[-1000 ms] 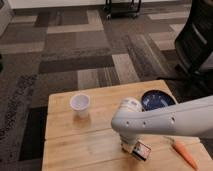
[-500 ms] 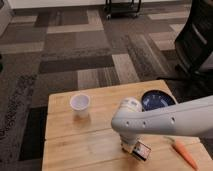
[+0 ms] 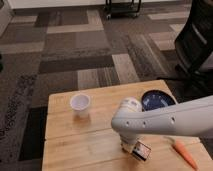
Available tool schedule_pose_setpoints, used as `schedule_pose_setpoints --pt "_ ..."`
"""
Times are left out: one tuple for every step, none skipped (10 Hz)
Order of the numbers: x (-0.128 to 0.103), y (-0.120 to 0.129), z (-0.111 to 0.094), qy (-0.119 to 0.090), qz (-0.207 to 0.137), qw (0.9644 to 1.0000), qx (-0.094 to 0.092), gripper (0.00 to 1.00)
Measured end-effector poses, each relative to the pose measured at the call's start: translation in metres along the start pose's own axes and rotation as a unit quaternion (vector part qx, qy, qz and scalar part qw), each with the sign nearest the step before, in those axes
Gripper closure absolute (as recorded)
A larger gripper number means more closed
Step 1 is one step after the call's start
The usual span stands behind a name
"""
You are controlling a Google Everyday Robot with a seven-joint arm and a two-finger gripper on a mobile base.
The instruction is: Place the eraser on the white sponge
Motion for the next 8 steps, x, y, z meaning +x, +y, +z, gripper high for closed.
schedule_pose_setpoints --pt "0.0000 0.0000 0.0001 0.000 0.000 1.0000 0.000 0.49" --pt "0.0002 0.0004 0.0007 0.001 0.000 1.0000 -0.001 0.30" --pt "-0.0001 0.0001 0.0007 0.000 0.000 1.0000 0.000 0.24" --pt "-0.0001 0.0003 0.0007 0.000 0.000 1.0000 -0.001 0.20" --pt "-0.0001 0.0004 0.0007 0.000 0.000 1.0000 -0.001 0.20" --pt "0.0000 0.0003 0.0007 0.000 0.000 1.0000 -0.001 0.20" --pt "-0.0001 0.0003 0.0006 0.000 0.000 1.0000 -0.001 0.20" --pt "-0.0001 0.0003 0.0006 0.000 0.000 1.0000 -0.001 0.20"
